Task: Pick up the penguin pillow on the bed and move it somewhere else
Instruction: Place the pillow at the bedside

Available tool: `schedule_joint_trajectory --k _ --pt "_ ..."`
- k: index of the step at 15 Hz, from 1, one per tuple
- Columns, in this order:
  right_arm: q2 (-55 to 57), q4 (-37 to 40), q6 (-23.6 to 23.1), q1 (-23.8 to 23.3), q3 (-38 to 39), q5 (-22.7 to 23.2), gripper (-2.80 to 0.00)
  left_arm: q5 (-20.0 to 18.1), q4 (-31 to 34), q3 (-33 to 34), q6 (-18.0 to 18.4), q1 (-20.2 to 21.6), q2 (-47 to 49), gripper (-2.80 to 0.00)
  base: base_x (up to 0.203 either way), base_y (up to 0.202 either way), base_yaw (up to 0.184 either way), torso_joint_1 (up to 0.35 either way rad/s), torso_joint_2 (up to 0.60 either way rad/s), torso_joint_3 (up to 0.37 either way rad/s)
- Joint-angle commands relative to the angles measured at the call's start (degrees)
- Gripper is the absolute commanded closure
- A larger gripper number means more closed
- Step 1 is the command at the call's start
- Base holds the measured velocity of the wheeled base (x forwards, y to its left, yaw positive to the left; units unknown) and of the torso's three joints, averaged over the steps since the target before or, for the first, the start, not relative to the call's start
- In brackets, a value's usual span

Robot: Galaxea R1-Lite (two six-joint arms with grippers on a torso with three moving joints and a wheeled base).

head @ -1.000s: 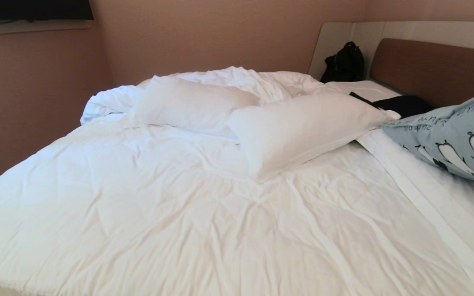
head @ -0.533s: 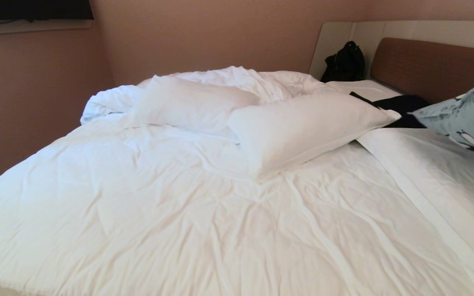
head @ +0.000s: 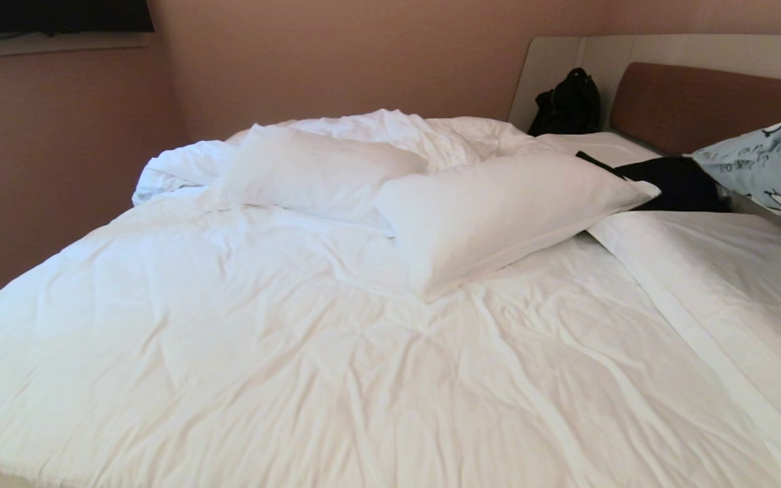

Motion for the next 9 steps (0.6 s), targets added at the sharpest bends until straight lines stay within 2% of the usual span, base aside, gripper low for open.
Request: schedule_joint_trajectory --k 1,2,4,7,9 --pt "0.95 0.48 0.20 0.11 0.08 1.12 0.00 0.00 0.01 0.00 0.00 0.00 -0.02 0.00 0.000 0.000 0.000 0.000 0.00 0.000" --pt "1.34 0.62 0.44 0.20 0.08 1.94 0.00 0.00 0.01 0.00 0.00 0.00 -0.02 0.00 0.000 0.000 0.000 0.000 0.00 0.000" --pt "3.11 1.80 2.59 0.20 0.09 6.52 0.00 0.00 0.01 0.00 0.00 0.00 -0.02 0.00 0.000 0.000 0.000 0.000 0.00 0.000" --pt "4.91 3.53 2.89 0.20 0.08 12.04 0.00 0.00 0.01 0.00 0.00 0.00 -0.02 0.00 0.000 0.000 0.000 0.000 0.00 0.000" --pt "5.82 3.78 2.89 0.29 0.00 13.75 0.00 0.00 0.01 0.00 0.00 0.00 -0.02 0.00 0.000 0.000 0.000 0.000 0.00 0.000"
